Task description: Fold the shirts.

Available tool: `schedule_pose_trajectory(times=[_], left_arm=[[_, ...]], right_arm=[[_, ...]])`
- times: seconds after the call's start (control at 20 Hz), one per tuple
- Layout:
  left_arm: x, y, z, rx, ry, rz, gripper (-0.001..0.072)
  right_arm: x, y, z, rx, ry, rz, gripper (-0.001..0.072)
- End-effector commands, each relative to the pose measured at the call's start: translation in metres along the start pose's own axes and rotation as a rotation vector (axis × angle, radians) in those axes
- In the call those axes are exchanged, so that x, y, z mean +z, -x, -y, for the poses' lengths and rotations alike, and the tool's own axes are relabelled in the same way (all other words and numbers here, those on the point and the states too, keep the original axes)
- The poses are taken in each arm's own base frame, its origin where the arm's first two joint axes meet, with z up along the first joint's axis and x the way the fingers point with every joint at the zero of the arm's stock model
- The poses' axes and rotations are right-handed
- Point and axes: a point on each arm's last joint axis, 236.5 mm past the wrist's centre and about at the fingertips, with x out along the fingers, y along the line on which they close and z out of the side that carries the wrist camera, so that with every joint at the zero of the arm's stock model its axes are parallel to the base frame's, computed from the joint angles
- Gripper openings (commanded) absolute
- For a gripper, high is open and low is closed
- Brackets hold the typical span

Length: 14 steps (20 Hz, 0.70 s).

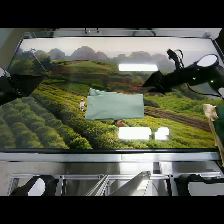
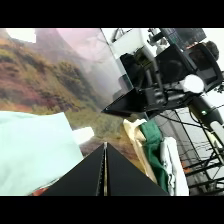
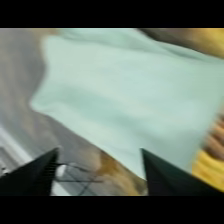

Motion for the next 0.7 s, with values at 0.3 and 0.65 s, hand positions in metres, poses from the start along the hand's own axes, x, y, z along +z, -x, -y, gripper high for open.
schedule_pose_trajectory(times=[0.3,0.65], left_arm=[[0.001,0.000,0.006,-0.025,0.007,0.007,0.0280],[-0.005,0.000,0.011,-0.045,0.021,-0.018,0.0279]], right_arm=[[-0.055,-0.071,0.091,-0.083,-0.201,-0.098,0.0648],[-0.045,-0.136,0.014,0.211,-0.178,-0.063,0.0153]])
